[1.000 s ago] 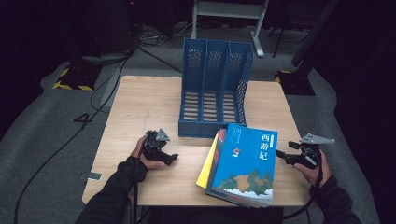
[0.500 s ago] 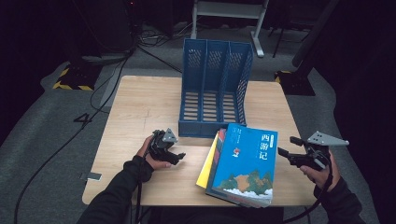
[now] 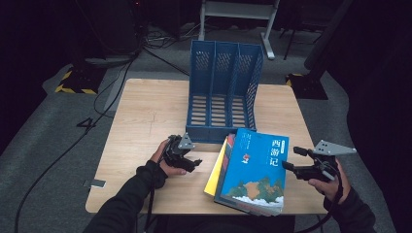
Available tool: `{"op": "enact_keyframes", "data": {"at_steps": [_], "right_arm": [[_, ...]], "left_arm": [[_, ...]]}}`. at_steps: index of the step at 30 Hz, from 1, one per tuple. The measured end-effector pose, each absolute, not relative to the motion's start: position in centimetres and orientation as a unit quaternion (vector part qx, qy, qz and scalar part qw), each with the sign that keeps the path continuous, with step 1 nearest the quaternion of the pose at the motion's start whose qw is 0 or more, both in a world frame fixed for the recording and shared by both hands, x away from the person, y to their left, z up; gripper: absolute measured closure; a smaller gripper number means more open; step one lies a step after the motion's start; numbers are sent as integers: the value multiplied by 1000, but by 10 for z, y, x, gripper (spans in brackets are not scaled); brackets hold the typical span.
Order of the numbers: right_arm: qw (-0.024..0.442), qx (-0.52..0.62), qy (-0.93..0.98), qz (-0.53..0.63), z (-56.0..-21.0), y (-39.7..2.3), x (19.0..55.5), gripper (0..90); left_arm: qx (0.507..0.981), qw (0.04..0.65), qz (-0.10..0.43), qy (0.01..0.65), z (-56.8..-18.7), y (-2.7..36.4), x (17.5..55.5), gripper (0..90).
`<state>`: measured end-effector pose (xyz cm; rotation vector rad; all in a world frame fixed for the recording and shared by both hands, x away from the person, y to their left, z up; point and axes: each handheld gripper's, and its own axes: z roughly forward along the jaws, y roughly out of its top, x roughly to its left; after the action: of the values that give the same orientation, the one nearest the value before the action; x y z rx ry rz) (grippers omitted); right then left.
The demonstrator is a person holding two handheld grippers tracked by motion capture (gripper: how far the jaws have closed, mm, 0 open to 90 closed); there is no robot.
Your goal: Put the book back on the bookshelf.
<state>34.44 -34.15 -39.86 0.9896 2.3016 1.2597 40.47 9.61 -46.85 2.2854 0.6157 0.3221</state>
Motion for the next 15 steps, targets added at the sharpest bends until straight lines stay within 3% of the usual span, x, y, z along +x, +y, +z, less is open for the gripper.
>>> {"op": "enact_keyframes", "data": {"at_steps": [15], "right_arm": [[87, 361, 830, 417, -416, -336, 345, 152]], "left_arm": [[891, 380, 140, 205, -455, 62, 409, 210]]}}
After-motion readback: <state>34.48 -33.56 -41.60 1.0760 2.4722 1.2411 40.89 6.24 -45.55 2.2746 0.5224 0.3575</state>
